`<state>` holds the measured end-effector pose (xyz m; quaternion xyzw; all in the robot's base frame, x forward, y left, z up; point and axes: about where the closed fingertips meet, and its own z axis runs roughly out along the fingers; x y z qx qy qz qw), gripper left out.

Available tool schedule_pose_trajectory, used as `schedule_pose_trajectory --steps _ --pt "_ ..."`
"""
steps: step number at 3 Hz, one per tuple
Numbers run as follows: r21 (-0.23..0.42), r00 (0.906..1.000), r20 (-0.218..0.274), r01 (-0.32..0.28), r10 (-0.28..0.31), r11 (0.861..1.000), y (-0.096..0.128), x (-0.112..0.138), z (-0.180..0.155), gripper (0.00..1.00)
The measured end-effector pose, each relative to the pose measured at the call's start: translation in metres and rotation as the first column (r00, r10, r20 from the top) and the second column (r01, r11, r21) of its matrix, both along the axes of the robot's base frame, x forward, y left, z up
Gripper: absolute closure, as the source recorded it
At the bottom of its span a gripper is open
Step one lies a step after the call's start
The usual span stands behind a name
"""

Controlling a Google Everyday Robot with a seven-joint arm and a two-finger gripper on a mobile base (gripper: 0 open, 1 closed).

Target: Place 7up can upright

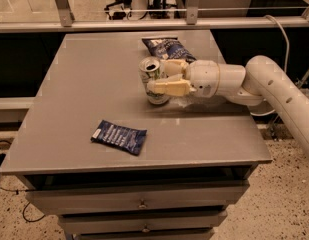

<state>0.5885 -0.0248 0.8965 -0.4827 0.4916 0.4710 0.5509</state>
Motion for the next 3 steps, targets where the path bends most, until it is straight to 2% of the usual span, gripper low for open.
schedule_pose_trajectory --steps 1,2,3 --pt "-0.007 1.0 -0.004 -0.005 0.005 1.0 -0.001 0.001 -0.003 0.0" --pt "-0.015 1.0 -0.002 0.003 -0.003 1.0 -0.006 0.001 -0.001 0.0" --pt "-0.034 0.9996 0.007 0.027 -0.027 0.999 -0.023 -0.001 0.006 0.0"
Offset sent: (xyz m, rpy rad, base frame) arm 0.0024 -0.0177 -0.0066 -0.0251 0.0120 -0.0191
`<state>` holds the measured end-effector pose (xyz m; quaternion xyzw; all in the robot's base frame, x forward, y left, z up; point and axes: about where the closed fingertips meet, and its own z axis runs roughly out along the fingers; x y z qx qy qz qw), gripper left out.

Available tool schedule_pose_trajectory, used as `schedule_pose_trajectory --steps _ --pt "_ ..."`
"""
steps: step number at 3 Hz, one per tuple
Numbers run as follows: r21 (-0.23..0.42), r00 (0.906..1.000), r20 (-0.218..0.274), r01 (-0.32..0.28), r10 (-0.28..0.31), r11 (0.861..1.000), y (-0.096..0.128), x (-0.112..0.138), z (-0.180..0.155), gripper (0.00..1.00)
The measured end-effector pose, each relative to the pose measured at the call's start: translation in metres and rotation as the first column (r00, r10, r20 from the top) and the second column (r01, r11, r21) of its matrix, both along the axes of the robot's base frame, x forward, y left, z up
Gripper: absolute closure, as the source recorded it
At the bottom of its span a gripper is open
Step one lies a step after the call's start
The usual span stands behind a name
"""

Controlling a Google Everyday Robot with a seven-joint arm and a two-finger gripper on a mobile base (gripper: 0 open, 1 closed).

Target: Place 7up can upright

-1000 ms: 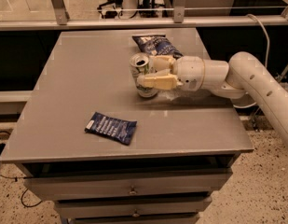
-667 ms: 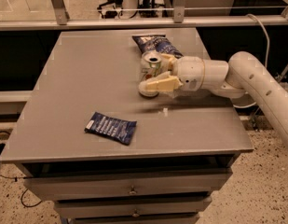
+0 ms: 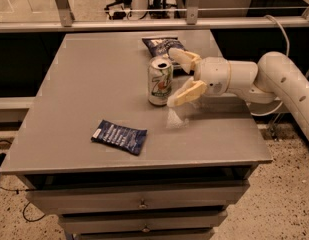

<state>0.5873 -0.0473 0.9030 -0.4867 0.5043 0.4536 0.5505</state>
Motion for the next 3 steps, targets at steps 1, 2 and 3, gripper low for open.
schedule_pose_trajectory --steps 1,2,3 --pt "-0.031 0.9988 0.024 0.044 -0.043 0.999 -0.025 -0.004 0.035 0.0" --pt "-0.086 0.9912 0.087 0.107 -0.1 0.99 -0.056 -0.009 0.103 0.0" --pt "-0.086 0.9915 0.086 0.105 -0.098 0.991 -0.054 -0.009 0.102 0.0"
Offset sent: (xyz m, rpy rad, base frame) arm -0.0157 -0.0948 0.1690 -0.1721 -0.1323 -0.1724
